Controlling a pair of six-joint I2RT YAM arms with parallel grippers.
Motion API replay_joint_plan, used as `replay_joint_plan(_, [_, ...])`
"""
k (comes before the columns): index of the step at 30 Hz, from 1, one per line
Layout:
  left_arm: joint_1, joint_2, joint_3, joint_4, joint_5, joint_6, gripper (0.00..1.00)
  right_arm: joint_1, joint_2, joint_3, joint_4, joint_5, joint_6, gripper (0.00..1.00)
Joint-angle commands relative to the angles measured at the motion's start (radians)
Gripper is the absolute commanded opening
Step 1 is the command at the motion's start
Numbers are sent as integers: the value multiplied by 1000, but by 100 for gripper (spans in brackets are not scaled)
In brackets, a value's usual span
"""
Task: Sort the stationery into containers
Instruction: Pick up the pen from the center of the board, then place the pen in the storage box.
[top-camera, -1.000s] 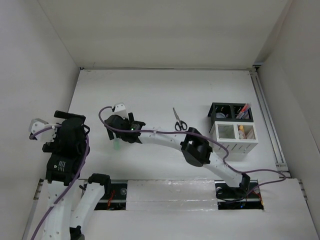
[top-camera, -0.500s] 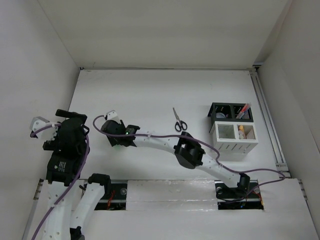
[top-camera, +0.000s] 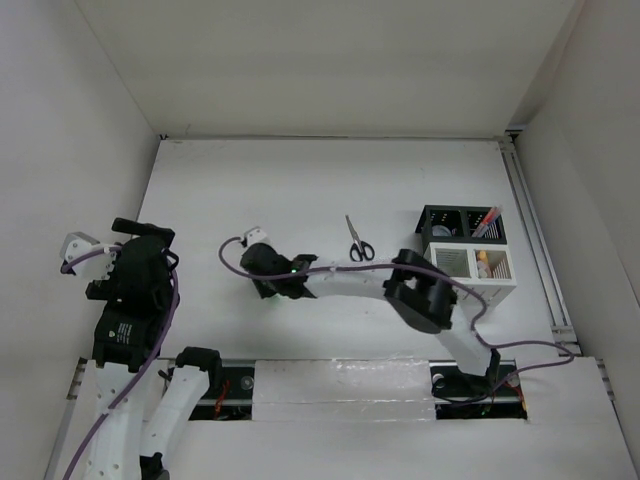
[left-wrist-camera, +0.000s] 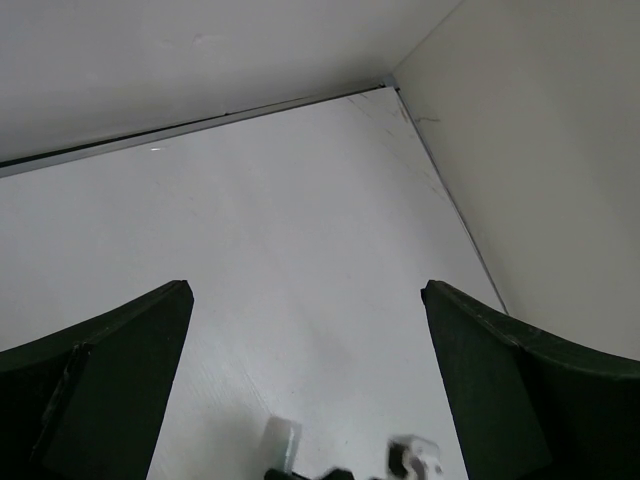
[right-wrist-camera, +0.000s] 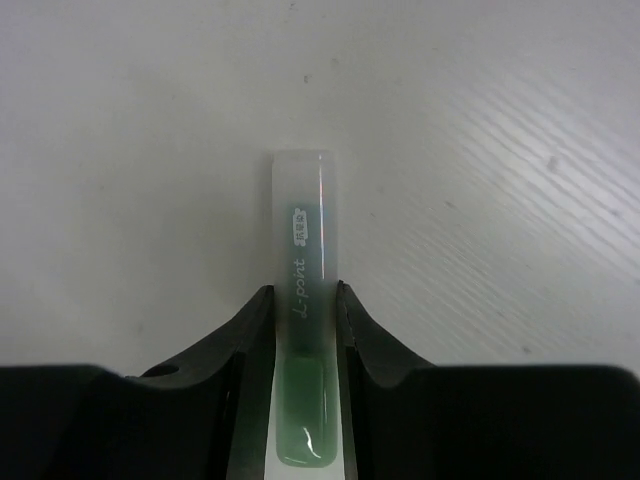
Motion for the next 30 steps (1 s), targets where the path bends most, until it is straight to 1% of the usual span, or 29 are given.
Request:
replay_joint_plan(1, [-7, -3, -12, 31, -7, 25, 99, -53, -354, -269, 320, -31, -15, 0])
replay_joint_plan(2, [-19, -3, -12, 31, -7, 26, 99, -62, -428, -338, 365, -18, -43, 0])
replay_joint_plan(3, [-19, -3, -12, 43, -7, 39, 99, -82, -505, -407, 443, 36, -59, 0])
replay_joint_plan(4, [-29, -3, -21, 43, -7, 48, 99, -94, -580, -539, 475, 61, -75, 0])
replay_joint_plan(5, [-29, -12, -21, 55, -7, 58, 99, -111, -727, -598, 500, 76, -93, 0])
replay_joint_plan(6, [-38, -12, -21, 69, 4, 58, 99, -132, -797, -652, 514, 91, -115, 0])
replay_joint_plan(7, [-38, -12, -21, 69, 15, 70, 99, -184, -864, -701, 514, 120, -115, 0])
replay_joint_plan(8, [-38, -12, -21, 78, 15, 79, 99, -216, -992, -786, 514, 133, -129, 0])
replay_joint_plan(9, [-38, -12, -21, 79, 27, 79, 99, -252, -1053, -825, 505, 147, -129, 0])
replay_joint_plan(10, [-38, -12, -30, 89, 27, 79, 99, -339, -1108, -857, 456, 166, -129, 0])
replay_joint_plan(11, [-38, -12, -30, 89, 41, 93, 99, -384, -1160, -909, 421, 185, -129, 0])
replay_joint_plan(12, [-38, -12, -30, 98, 41, 105, 99, -428, -1257, -934, 389, 205, -118, 0])
replay_joint_plan(13, [-38, -12, -30, 108, 61, 105, 99, -469, -1302, -956, 324, 231, -118, 0])
replay_joint_plan(14, [-38, -2, -30, 108, 70, 105, 99, -540, -1348, -974, 290, 287, -118, 0])
replay_joint_plan(15, [-38, -2, -30, 117, 70, 117, 99, -571, -1435, -1012, 267, 317, -118, 0])
replay_joint_plan(18, [-38, 9, -30, 129, 101, 130, 99, -664, -1562, -1098, 244, 395, -109, 0])
replay_joint_plan(19, [-38, 21, -30, 138, 113, 142, 99, -684, -1639, -1118, 244, 412, -109, 0])
replay_joint_plan(23, [-38, 31, -30, 147, 153, 160, 99, -773, -1762, -1184, 267, 502, -133, 0])
replay_joint_plan(25, [-38, 40, -30, 148, 153, 161, 99, -824, -1774, -1195, 215, 541, -106, 0])
replay_joint_plan(27, [-38, 40, -39, 148, 162, 161, 99, -852, -1774, -1183, 158, 581, -39, 0])
replay_joint_plan(29, [-38, 40, -39, 148, 162, 161, 99, -872, -1727, -1160, 68, 660, 15, 0])
replay_joint_plan(30, [-38, 40, -39, 148, 171, 161, 99, -881, -1710, -1151, 27, 696, 107, 0])
